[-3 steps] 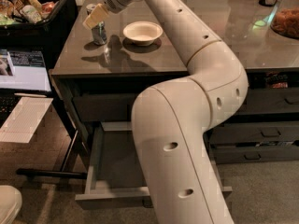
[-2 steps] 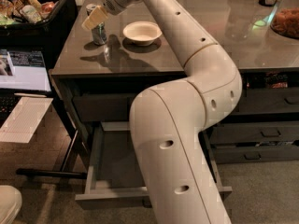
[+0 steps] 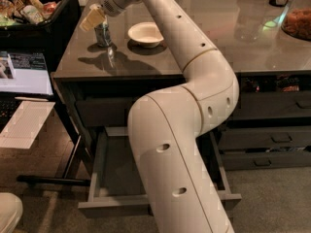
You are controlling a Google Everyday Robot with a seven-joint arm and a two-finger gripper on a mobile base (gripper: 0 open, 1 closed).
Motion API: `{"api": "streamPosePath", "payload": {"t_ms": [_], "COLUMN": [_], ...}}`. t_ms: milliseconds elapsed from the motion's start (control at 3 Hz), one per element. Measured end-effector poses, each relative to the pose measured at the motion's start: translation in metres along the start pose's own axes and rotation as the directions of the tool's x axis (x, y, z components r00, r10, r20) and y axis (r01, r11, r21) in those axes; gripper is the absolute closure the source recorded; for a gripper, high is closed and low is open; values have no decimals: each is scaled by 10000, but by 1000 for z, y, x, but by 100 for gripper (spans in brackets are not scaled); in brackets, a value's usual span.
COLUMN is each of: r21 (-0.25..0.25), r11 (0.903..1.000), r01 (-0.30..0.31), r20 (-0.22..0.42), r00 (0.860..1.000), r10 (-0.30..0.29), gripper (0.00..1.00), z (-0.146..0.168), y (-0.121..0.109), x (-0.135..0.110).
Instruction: Place redbull can into middle drawer
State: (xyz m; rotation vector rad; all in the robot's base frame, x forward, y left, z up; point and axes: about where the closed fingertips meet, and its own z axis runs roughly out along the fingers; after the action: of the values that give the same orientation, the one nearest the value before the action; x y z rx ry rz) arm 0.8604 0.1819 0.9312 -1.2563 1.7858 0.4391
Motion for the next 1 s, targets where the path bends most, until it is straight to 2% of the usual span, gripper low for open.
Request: {"api": "streamPosePath", "payload": {"t_ms": [667,1000], "r21": [123,122], "r11": [9988,9988], "r01": [-474,-474], "r20": [-248,-248], "r00": [9986,9986], "r10": [477,477], "gripper": [67,91], "z": [3,3], "y": [-7,-7], "x": [12,12]}}
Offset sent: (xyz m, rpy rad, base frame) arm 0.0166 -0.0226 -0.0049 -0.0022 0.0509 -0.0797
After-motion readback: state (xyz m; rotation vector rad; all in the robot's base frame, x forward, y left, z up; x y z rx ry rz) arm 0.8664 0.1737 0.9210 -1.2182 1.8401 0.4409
